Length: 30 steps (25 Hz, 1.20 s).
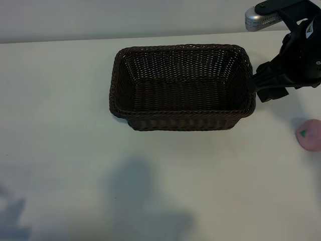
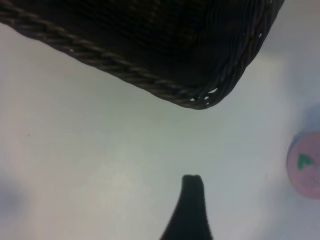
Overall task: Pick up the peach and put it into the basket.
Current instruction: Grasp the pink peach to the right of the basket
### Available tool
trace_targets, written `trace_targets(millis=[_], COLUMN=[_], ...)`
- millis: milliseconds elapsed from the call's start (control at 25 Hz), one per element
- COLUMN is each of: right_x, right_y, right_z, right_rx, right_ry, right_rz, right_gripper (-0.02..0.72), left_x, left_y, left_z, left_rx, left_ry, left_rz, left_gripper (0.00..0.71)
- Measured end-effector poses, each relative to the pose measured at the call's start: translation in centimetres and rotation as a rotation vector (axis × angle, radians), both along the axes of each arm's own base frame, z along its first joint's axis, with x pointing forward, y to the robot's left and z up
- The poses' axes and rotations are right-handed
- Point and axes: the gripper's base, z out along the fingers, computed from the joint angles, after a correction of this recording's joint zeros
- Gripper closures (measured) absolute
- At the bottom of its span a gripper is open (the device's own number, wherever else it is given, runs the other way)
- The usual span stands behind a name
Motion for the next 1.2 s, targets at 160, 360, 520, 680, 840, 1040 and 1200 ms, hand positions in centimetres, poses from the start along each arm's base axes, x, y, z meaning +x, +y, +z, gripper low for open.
trace_targets(millis=[160, 360, 520, 680, 840, 1040, 1200], right_x=[0.0, 0.0, 0.0, 0.0, 0.0, 0.3, 0.4], right_y=[0.0, 0.0, 0.0, 0.0, 0.0, 0.1, 0.1], right_z=[0.0, 0.0, 0.0, 0.0, 0.0, 0.1, 0.1], right_rx=[0.0, 0.0, 0.0, 0.0, -0.004, 0.002, 0.01], right_ry=[0.001, 0.001, 0.001, 0.001, -0.005, -0.039, -0.045], right_rz=[0.0, 0.0, 0.0, 0.0, 0.015, 0.025, 0.009], right_gripper=[0.108, 0.108, 0.108, 0.108, 0.108, 0.14, 0.159], left_x=[0.3, 0.3, 0.3, 0.3, 0.3, 0.1, -0.8], left_y=[-0.1, -0.1, -0.1, -0.1, -0.1, 0.0, 0.2], left_z=[-0.9, -0.9, -0.9, -0.9, -0.9, -0.9, -0.9], left_rx=[0.013, 0.016, 0.014, 0.013, 0.013, 0.006, -0.007], left_ry=[0.016, 0.016, 0.018, 0.018, 0.018, -0.002, -0.059], left_rz=[-0.007, -0.007, -0.009, -0.009, -0.009, 0.02, 0.094], left_gripper=[0.122, 0.132, 0.136, 0.136, 0.136, 0.137, 0.137])
